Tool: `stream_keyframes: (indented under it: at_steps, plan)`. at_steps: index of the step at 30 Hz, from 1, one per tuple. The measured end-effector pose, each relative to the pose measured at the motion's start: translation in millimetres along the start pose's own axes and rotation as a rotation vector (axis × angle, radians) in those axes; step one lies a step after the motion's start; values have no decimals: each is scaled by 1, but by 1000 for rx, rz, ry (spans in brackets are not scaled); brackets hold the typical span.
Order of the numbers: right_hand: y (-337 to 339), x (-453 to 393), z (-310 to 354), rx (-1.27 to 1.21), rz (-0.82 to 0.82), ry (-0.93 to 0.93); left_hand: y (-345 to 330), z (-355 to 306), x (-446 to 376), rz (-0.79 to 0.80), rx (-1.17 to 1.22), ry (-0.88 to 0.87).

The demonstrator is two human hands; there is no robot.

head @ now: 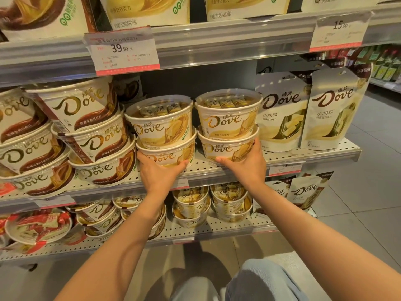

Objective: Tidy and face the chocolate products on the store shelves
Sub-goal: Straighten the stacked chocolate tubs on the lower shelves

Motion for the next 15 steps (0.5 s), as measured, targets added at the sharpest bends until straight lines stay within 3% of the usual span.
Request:
stream_keyframes:
  at_steps: [7,13,15]
  plan:
    - [-6,-3,-5,7,1,46,-3,5,-2,38,72,-77]
    - [3,14,-18,-113,45,182,9,15,37,-25,239,-162]
    - [11,32,-28,-99,18,277,13,22,60,-58,260,-302]
Point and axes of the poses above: each hand's wrist, its own x-axis away from the middle knuckle, its own y-axis out of the back of the hand, z = x × y, the point moved 5 cm from there along -x, towards the middle knuckle, and after that the axes turned 10 degrees about -z, right-handed, at the moved point
